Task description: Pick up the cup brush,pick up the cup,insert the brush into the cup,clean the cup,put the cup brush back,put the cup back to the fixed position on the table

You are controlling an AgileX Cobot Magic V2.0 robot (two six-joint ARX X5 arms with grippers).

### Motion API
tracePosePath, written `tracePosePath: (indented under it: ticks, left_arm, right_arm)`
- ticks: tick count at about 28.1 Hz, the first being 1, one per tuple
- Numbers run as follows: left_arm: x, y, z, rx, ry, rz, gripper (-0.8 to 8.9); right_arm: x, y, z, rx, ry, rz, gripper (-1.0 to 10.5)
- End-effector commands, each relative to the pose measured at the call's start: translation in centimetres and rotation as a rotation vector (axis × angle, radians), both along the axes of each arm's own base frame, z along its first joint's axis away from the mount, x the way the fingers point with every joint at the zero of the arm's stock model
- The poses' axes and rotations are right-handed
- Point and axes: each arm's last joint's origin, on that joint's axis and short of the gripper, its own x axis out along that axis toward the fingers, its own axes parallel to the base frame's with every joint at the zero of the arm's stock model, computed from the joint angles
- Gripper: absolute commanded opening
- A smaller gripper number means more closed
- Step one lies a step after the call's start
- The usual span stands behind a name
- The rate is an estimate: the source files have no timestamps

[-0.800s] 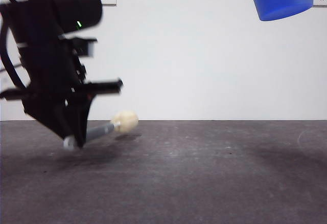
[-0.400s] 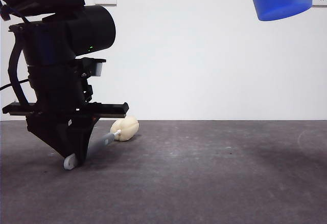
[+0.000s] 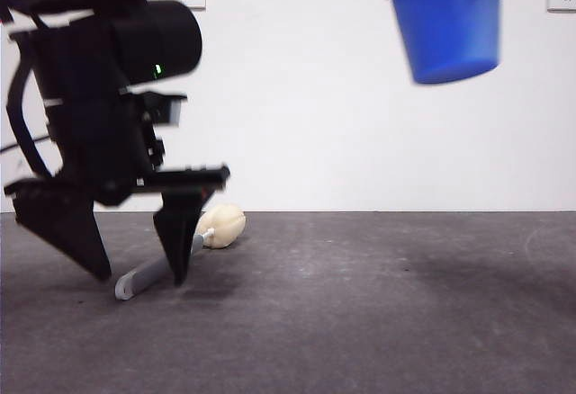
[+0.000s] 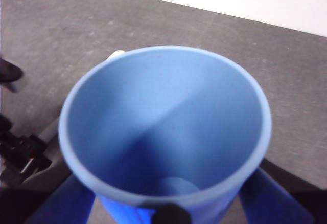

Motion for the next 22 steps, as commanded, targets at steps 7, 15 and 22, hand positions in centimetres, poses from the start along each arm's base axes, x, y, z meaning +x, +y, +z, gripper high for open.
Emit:
tracePosePath:
  ticks: [7, 15, 22]
  left_arm:
    - [-3.2, 2.0, 6.5, -0.062, -0.142, -0.078, 3.77]
    - [-8.8, 5.3, 13.2, -0.254, -0.306, -0.154, 3.77]
    - [-11.4, 7.1, 14.5, -0.263, -0.335, -0.15, 3.77]
  right_arm:
    - [4.9, -0.9, -6.3, 0.116, 0.026, -0.011, -0.2]
    - [11.0, -2.4, -11.1, 0.175, 0.018, 0.015, -0.2]
    - [13.5, -2.2, -15.3, 0.122, -0.001, 0.073, -0.2]
